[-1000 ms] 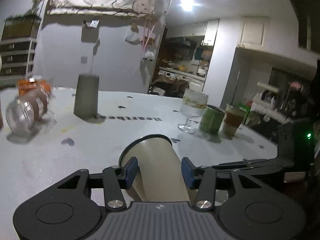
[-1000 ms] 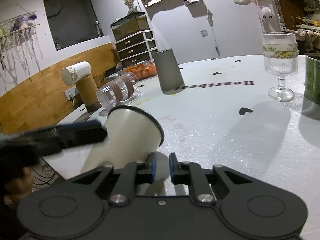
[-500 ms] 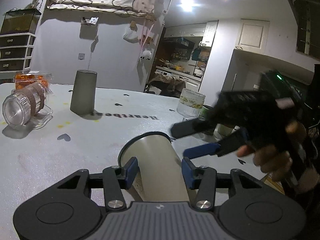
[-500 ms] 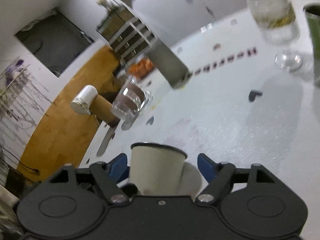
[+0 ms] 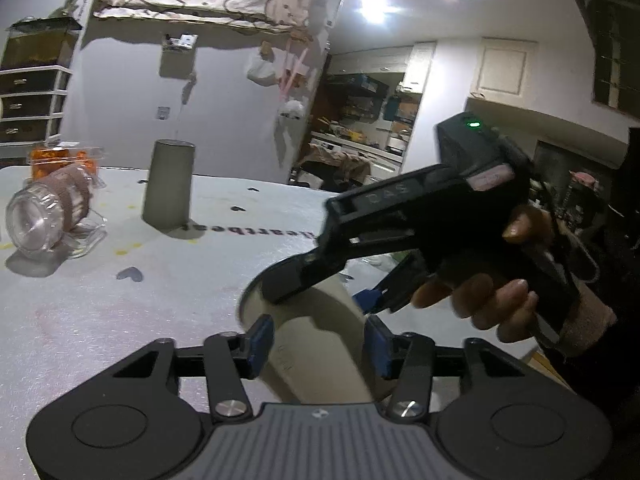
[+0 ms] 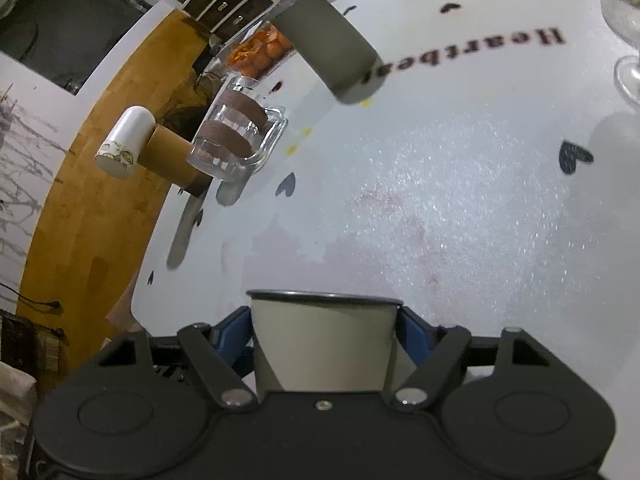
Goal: Flip cup upright
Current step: 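Grasp the cup rim with the right gripper while the left gripper opens and releases, then lower the cup upright onto the table beside the glass and open the right gripper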
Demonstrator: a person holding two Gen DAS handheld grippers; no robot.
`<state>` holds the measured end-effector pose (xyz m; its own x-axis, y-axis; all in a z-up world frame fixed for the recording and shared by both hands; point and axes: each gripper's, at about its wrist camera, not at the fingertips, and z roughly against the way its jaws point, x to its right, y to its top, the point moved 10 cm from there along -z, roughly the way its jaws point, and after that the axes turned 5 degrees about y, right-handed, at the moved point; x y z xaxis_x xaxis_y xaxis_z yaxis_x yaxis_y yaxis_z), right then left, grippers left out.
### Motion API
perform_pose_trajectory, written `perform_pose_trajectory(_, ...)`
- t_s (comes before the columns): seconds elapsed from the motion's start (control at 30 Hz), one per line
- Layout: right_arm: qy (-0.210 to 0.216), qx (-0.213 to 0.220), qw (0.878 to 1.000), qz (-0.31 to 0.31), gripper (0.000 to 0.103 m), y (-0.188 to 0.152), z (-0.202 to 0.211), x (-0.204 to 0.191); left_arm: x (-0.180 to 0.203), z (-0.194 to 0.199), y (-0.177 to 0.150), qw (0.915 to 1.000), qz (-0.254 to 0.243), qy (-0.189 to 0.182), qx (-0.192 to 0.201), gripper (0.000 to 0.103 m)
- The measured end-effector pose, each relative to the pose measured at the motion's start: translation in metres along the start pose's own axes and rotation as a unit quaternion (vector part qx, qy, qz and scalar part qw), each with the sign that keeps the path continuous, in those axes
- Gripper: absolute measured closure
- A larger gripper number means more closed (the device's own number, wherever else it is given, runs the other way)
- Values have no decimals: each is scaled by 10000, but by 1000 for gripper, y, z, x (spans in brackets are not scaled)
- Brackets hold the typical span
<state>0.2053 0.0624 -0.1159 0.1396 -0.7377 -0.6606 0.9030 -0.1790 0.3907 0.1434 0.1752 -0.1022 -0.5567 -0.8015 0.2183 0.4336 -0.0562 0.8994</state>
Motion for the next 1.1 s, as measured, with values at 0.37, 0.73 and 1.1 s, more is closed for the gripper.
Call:
perform_pose_trajectory(0.37, -1204, 1789, 9696, 1158, 26, 75, 69, 7, -10, -3, 0, 9997, 206, 107, -60, 37)
perform_pose_trajectory(0.73, -2874, 2762, 8930, 2090, 26, 135, 84, 39, -15, -12, -4, 9994, 263, 150, -149, 36)
perform_pose_trajectory(1.1, -3013, 2901, 8869, 1961, 26, 138, 66, 57, -17, -14, -6, 9992, 328, 151, -182, 36)
